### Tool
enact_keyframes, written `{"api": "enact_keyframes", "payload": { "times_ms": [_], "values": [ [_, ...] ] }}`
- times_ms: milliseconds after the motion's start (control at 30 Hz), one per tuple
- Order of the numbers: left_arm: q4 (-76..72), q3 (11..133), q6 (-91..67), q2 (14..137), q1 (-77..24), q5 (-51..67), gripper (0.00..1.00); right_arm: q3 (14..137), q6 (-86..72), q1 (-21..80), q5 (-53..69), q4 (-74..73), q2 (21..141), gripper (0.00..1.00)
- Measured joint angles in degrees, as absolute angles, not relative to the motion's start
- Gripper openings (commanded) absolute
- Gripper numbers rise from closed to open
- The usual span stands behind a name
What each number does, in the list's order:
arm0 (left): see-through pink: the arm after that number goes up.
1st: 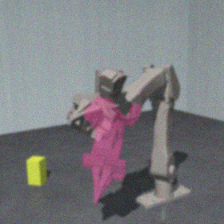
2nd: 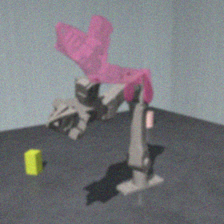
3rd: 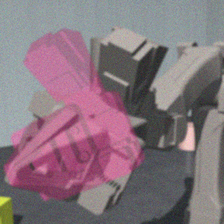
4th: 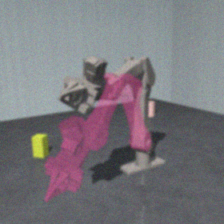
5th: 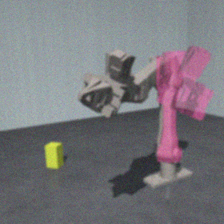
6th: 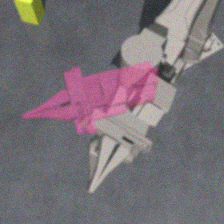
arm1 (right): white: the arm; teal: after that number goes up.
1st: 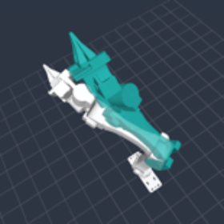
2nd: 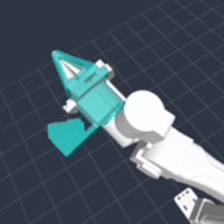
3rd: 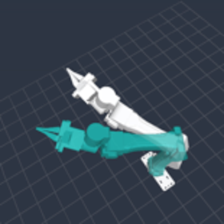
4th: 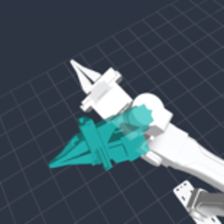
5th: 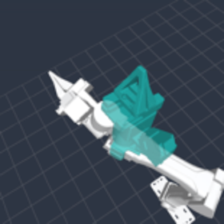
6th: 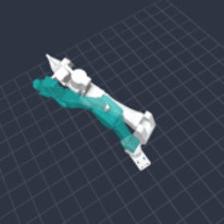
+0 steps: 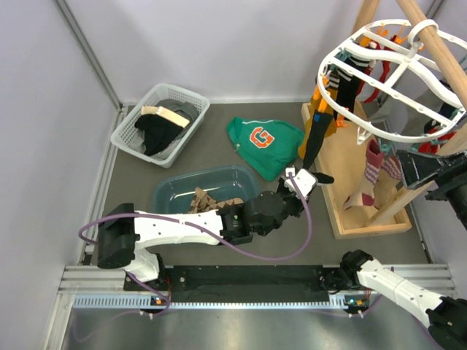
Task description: Remove the socks clipped to the hanger
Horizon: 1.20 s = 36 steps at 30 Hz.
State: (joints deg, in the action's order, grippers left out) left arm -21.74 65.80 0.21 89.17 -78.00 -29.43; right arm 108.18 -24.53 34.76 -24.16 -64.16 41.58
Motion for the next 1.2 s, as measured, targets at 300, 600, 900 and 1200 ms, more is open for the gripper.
{"api": "enact_keyframes", "payload": {
  "times_ms": [300, 600, 900, 1200],
  "values": [
    [-19.16, 65.80, -2.55, 86.96, -75.79, -28.32, 0.00, 110.04, -24.51, 34.76, -24.40, -64.66, 41.71, 0.75],
    [-17.80, 65.80, -4.99, 85.97, -73.30, -26.50, 0.00, 110.39, -24.53, 34.76, -24.62, -64.82, 41.76, 0.75],
    [-15.70, 65.80, -6.92, 85.97, -71.35, -24.67, 0.00, 110.39, -24.53, 34.76, -25.26, -64.84, 41.74, 0.75],
    [-13.61, 66.48, -9.96, 85.97, -68.47, -20.75, 0.00, 110.78, -24.49, 34.76, -25.47, -64.99, 41.76, 0.75]
  ]
}}
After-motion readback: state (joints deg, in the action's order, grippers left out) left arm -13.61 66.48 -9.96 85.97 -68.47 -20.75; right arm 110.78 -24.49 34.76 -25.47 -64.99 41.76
